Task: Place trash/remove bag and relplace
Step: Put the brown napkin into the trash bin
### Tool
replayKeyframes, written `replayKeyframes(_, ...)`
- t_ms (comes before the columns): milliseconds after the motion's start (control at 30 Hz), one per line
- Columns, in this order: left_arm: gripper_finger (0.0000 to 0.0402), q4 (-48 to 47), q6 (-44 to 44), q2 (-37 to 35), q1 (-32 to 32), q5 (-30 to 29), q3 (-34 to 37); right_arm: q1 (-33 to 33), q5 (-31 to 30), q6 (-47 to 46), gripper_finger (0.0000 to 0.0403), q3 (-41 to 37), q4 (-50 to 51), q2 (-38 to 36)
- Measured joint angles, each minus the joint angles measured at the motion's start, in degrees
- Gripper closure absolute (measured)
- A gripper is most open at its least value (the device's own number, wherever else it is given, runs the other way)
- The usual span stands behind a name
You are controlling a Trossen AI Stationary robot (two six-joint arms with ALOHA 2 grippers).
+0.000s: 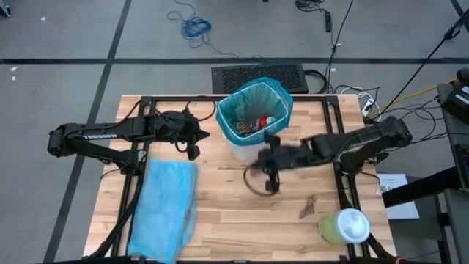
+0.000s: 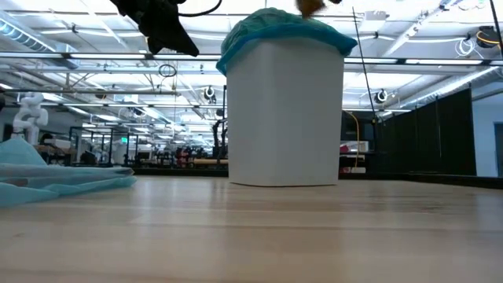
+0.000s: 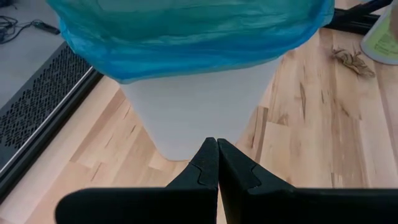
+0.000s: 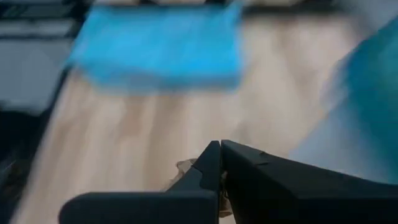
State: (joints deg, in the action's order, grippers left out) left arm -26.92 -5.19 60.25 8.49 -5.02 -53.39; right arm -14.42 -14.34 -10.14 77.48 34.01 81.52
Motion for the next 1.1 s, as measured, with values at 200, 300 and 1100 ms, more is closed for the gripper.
replayKeyframes(200,0.0397,-0.02,0.09,0.44,0.00,-0.02,-0.01,6.05,-16.75,9.02,0.0403,7.63,-3.67,-0.04)
replayKeyframes(300,0.0397,-0.02,0.07,0.50,-0.01,-0.03,0.00,9.97,-20.50,10.46,0.0403,8.54,-3.87,-0.09)
replayKeyframes(1100,0.0397,0.42,1.42,0.52,-0.02,-0.02,0.00,14.08,2.23,-5.85,0.0156,8.50,18.17,-4.56)
